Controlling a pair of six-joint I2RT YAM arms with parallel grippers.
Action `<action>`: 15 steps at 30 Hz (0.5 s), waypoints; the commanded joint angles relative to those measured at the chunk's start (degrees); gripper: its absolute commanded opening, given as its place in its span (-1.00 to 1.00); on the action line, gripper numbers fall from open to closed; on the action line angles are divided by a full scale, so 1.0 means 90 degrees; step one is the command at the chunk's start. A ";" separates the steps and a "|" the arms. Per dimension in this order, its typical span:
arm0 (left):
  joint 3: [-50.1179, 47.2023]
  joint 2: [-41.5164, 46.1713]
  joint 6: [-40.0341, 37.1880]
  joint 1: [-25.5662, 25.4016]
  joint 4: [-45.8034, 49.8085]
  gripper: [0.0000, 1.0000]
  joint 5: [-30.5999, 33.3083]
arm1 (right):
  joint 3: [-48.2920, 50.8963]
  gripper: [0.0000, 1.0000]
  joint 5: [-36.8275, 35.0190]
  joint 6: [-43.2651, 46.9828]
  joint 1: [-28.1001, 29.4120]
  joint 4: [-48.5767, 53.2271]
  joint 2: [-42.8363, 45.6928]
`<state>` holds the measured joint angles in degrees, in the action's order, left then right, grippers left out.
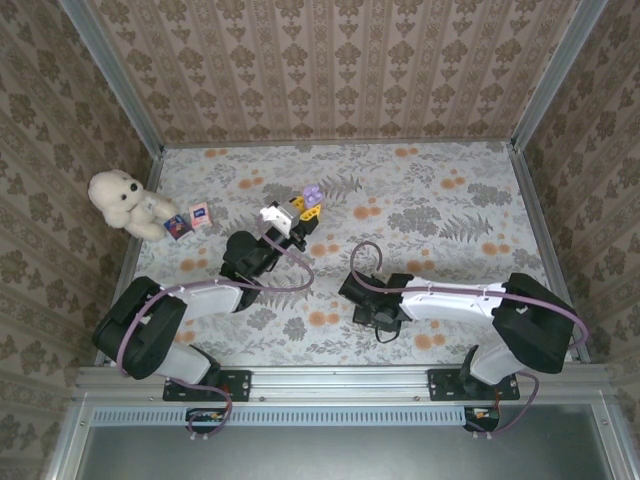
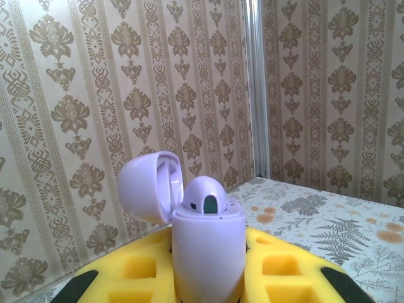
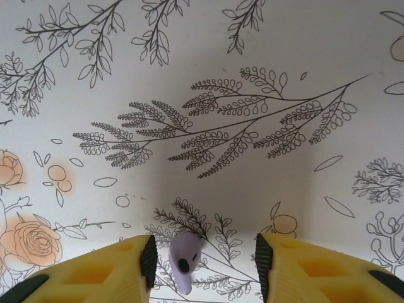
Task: Insert wireless bluetooth earbuds into charging case
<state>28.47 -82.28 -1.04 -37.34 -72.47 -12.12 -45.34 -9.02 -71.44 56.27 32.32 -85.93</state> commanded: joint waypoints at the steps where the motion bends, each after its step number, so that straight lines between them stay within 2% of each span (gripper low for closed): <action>1: -0.0082 0.0195 0.0095 0.0058 -0.0220 -1.00 0.0038 | -0.0191 -0.04 -0.0155 -0.0143 0.0077 0.0067 -0.0173; 15: -0.0142 0.0207 0.0115 0.0102 -0.0229 -1.00 0.0003 | -0.0449 -0.18 -0.0099 -0.0168 0.0280 0.0071 -0.0744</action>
<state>27.77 -82.08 -1.04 -36.97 -72.51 -12.12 -48.18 -9.15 -72.07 58.15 32.67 -90.94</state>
